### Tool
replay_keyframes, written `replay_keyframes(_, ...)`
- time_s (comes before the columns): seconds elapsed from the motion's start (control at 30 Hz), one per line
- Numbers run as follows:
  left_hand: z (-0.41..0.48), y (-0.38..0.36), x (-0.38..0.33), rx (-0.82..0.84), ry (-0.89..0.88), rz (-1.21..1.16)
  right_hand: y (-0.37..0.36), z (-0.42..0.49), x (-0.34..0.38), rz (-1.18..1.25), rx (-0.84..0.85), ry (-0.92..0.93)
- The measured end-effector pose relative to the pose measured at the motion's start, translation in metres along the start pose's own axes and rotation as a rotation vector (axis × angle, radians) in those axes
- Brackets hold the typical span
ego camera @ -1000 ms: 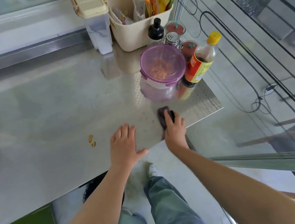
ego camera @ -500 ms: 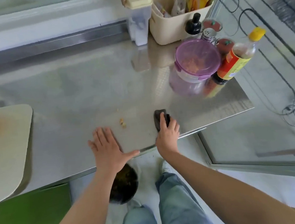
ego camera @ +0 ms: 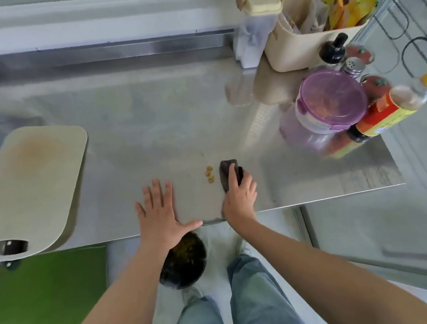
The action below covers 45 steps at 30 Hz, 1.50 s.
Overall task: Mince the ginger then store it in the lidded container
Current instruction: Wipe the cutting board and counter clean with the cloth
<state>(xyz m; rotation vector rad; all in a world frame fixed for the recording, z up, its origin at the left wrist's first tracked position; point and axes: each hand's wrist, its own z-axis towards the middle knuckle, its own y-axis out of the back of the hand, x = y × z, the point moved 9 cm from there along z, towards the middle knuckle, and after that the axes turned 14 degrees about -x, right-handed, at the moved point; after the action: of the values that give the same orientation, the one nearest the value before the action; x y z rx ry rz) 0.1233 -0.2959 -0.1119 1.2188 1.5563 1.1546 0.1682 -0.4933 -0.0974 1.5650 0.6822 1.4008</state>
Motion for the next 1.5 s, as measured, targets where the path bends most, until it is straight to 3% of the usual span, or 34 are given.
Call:
replay_keyframes(0.07,0.001,0.001,0.001,-0.005,0.007,-0.014,-0.010,0.002,0.020,0.066,0.081,0.063)
replay_keyframes(0.17,0.003,0.004,0.008,-0.031,-0.013,-0.039,0.005,0.043,0.022,0.159,-0.005,0.092)
replay_keyframes(0.33,0.003,0.009,0.013,-0.101,-0.027,-0.105,0.000,0.099,0.007,-0.027,0.033,-0.027)
replay_keyframes(0.57,-0.001,0.009,0.017,-0.150,-0.023,-0.206,-0.039,0.058,0.066,0.052,0.291,0.398)
replay_keyframes(0.73,-0.003,0.010,0.015,-0.133,-0.053,-0.218,-0.041,0.009,0.076,0.215,0.347,0.511)
replay_keyframes(0.83,-0.007,0.011,0.019,-0.138,-0.078,-0.158,-0.025,0.008,0.075,0.315,0.300,0.421)
replay_keyframes(0.93,-0.014,0.009,0.027,-0.133,-0.071,-0.064,0.018,0.033,0.035,0.390,0.034,0.094)
replay_keyframes(1.03,-0.019,0.009,0.038,-0.122,0.011,-0.022,0.046,0.038,-0.020,0.144,-0.143,-0.153)
replay_keyframes(1.13,-0.026,0.012,0.048,-0.126,0.062,0.009,0.049,0.010,-0.055,-0.002,-0.176,-0.356)
replay_keyframes(1.23,-0.032,0.009,0.059,-0.105,0.037,0.019,0.032,-0.018,-0.044,-0.035,-0.138,-0.357)
replay_keyframes(1.5,-0.034,0.014,0.073,-0.094,-0.092,0.013,-0.024,-0.063,0.050,0.037,0.050,-0.092)
